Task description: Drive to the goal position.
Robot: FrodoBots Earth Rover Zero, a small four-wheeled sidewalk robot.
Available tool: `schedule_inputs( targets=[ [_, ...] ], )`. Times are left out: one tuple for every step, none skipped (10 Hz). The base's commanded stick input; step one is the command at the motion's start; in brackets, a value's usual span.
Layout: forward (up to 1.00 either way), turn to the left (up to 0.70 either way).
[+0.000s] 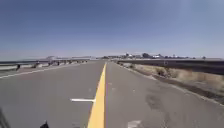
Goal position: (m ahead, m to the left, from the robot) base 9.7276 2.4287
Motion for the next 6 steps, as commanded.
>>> schedule_inputs(
  targets=[
    [0.85, 0.00],
    [0.85, 0.00],
    [0.85, 0.00],
    [0.85, 0.00],
    [0.85, 0.00],
    [0.85, 0.00]
  ],
)
